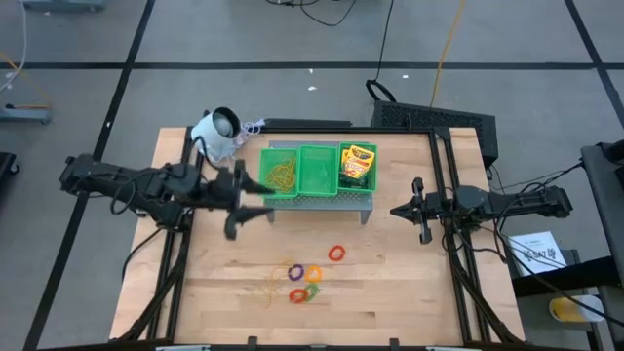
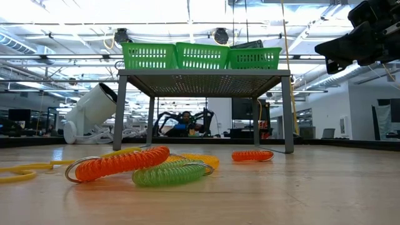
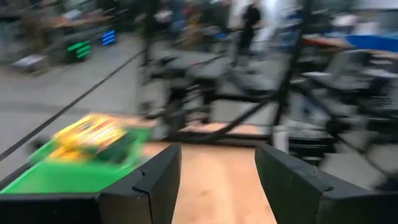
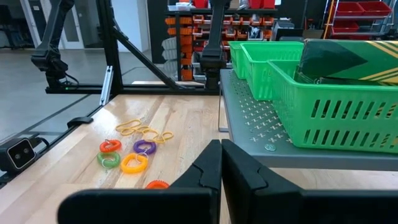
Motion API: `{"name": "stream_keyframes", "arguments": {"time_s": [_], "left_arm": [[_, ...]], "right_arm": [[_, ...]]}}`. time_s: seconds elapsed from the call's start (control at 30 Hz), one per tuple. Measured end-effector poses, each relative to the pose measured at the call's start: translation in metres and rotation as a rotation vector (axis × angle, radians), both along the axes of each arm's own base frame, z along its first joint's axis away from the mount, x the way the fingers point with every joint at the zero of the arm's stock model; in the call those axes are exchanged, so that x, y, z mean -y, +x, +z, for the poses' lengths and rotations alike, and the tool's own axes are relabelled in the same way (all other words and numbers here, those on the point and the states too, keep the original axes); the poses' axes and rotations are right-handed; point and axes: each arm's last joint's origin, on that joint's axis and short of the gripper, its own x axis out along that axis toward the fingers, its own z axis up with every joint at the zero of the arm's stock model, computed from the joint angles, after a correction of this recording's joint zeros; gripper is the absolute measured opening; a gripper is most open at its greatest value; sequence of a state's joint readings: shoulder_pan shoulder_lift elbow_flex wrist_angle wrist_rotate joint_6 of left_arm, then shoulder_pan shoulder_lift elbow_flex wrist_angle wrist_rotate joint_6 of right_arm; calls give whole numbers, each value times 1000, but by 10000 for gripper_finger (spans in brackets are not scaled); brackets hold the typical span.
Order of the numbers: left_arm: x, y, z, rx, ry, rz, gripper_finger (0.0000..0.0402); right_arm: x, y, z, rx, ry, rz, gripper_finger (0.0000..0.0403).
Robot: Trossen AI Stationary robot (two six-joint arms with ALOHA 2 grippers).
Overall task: Pick & Place Office Desk Supplies
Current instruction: Put the yellow rubber band into the left green basket
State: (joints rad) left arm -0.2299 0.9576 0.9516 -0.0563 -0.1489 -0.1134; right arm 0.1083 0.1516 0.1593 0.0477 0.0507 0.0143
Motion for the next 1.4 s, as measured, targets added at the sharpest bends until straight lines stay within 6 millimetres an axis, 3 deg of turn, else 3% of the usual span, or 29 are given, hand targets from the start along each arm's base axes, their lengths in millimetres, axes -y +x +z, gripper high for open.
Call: {"name": "stream_keyframes", "arguments": {"time_s": [0.27,0.47,0.7,1.0,1.4], "left_arm": [[52,4,-6,72,200,-391,214],[80,25,-36,-42,309,-411,214],[90,54,-85,-301,318,-311,214],[100,78,-143,-579,245,-247,214],[102,89,-211,-891,188,-138,214]], "right_arm": [[0,0,0,0,0,0,0],[0,0,0,0,0,0,0],[0,0,0,0,0,0,0],[0,0,0,0,0,0,0],[0,0,0,0,0,0,0]]}}
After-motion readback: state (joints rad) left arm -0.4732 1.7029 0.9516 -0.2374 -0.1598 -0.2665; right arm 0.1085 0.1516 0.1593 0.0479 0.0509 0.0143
